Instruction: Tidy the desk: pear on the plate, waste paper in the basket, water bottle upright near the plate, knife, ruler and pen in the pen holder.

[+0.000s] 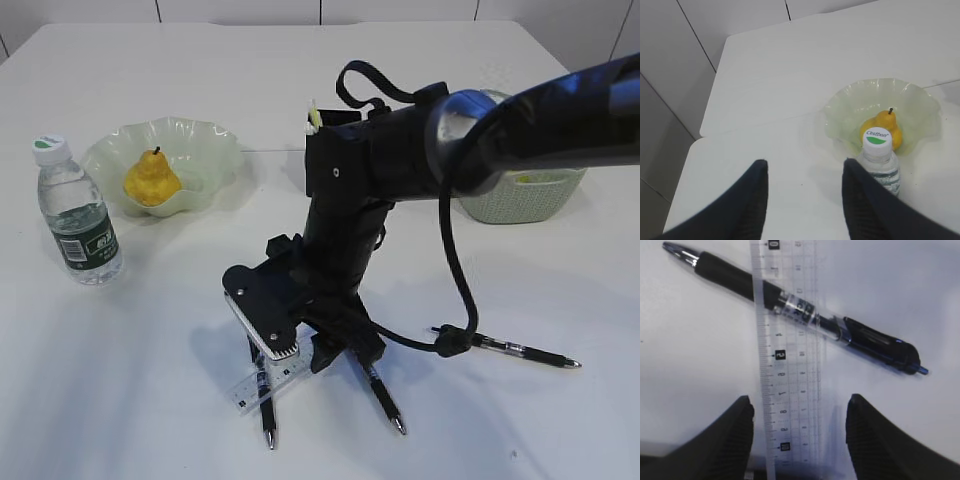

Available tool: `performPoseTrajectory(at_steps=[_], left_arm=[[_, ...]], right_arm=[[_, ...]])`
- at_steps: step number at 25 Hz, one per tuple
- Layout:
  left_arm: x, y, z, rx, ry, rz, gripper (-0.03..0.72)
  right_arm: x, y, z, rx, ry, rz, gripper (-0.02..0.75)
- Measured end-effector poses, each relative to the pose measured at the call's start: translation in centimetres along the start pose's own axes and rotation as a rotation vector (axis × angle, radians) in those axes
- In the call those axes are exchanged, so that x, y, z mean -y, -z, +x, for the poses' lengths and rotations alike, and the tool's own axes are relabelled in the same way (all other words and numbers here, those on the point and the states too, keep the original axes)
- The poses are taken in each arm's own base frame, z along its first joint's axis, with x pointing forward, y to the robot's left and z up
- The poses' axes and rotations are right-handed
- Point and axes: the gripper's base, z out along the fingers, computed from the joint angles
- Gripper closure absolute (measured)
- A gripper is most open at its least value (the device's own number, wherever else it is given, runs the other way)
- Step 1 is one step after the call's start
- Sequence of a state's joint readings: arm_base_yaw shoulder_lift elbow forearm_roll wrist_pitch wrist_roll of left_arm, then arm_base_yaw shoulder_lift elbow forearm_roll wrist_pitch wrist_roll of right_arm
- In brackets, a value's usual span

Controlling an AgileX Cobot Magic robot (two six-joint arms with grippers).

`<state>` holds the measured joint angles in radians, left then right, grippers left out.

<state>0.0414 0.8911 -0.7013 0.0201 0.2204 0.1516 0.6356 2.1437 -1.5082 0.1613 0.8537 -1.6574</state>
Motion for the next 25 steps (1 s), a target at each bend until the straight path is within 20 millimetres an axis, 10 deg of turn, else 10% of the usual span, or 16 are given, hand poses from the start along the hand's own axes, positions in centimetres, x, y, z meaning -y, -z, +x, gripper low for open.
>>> performPoseTrajectory(at_steps=[25], left_arm=[[-0.01,0.00,-0.02,0.002,-0.001,-0.001,0.347]], right_arm=[[0.70,-0.59,-0.18,0.026,-0.015,-0.024,0.298]])
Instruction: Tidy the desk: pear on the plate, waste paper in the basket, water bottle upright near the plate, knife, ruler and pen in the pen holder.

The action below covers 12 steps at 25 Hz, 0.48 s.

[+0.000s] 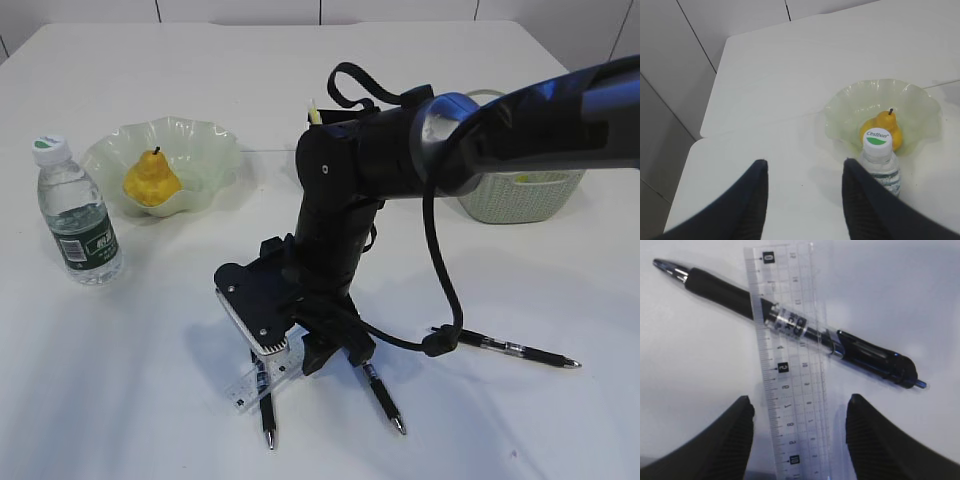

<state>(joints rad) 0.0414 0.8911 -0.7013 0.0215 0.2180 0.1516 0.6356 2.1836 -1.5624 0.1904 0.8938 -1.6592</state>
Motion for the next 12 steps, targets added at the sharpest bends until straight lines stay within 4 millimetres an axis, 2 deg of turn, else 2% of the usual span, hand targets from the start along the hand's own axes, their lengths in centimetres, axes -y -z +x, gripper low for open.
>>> performPoseTrajectory(at_steps=[12], left_arm=[[-0.01,0.00,-0.03,0.004,0.000,-0.001,0.347]], right_arm=[[-0.04,0.00,0.00,0.000,0.000,-0.004,0.298]])
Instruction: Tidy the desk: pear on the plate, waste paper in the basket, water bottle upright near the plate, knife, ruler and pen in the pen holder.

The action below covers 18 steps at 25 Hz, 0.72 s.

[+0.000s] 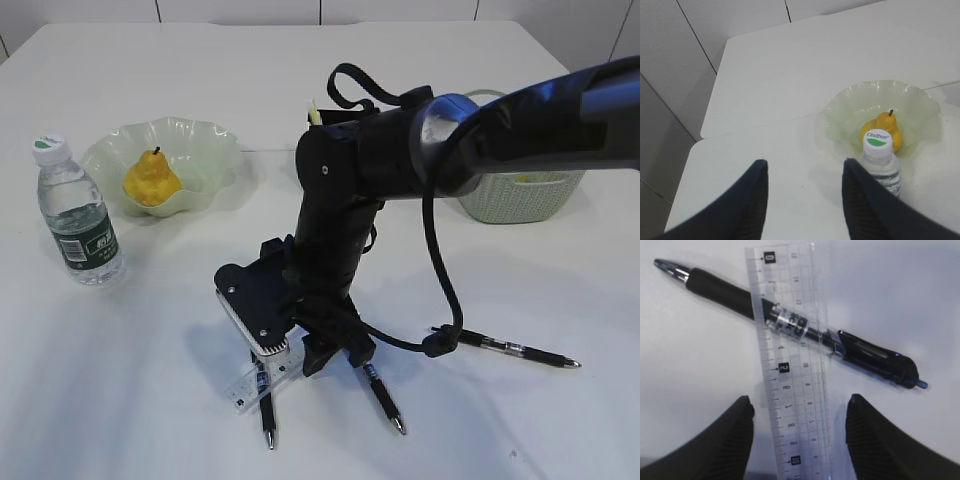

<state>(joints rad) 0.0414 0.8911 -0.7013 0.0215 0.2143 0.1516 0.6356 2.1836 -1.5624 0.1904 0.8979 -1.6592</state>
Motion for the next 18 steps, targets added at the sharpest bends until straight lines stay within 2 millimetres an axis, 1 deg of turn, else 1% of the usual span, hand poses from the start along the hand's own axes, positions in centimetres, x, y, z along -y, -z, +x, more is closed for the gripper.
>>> performPoseTrajectory(at_steps=[6,18], left_arm=[[0.00,0.00,0.00,0.000,0.000,0.000,0.347],[0.00,0.00,0.00,0.000,0.000,0.000,0.347]], right_arm=[[-0.07,-0.79,0.09,0.003,-0.005,-0.023,0.298],[0.18,-0.57,-0.31,0.042,-0.056,-0.013,0.298]])
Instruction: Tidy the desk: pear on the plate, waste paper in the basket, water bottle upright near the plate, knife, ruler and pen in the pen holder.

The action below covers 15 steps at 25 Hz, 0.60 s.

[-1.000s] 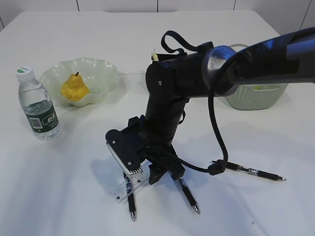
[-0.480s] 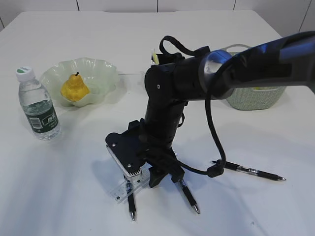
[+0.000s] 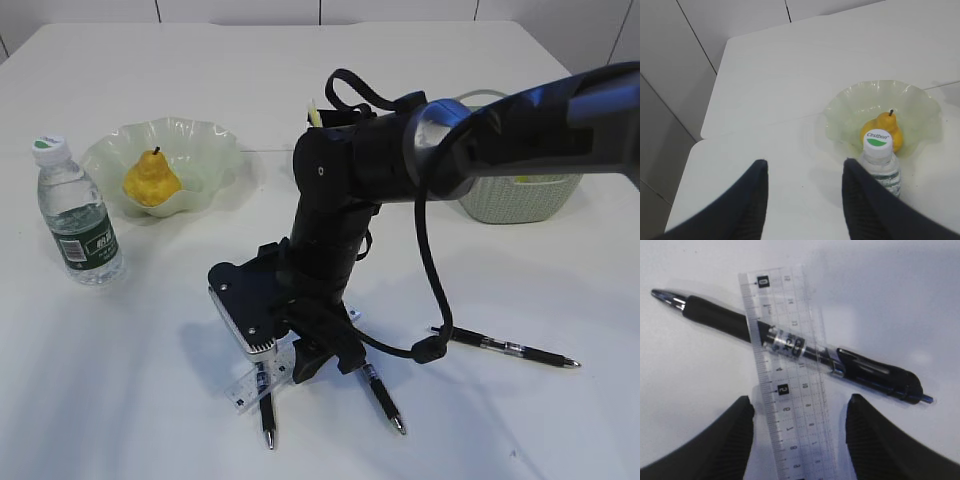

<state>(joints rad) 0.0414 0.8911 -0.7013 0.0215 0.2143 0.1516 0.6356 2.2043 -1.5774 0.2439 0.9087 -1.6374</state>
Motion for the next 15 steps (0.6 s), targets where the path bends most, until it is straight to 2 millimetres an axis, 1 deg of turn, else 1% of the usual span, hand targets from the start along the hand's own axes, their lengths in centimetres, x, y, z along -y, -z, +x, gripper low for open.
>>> performPoseTrajectory(at_steps=[15], left_arm=[[0.00,0.00,0.00,0.000,-0.001,0.000,0.347]], right_arm=[[-0.02,0.00,-0.03,0.003,-0.002,-0.002,0.298]])
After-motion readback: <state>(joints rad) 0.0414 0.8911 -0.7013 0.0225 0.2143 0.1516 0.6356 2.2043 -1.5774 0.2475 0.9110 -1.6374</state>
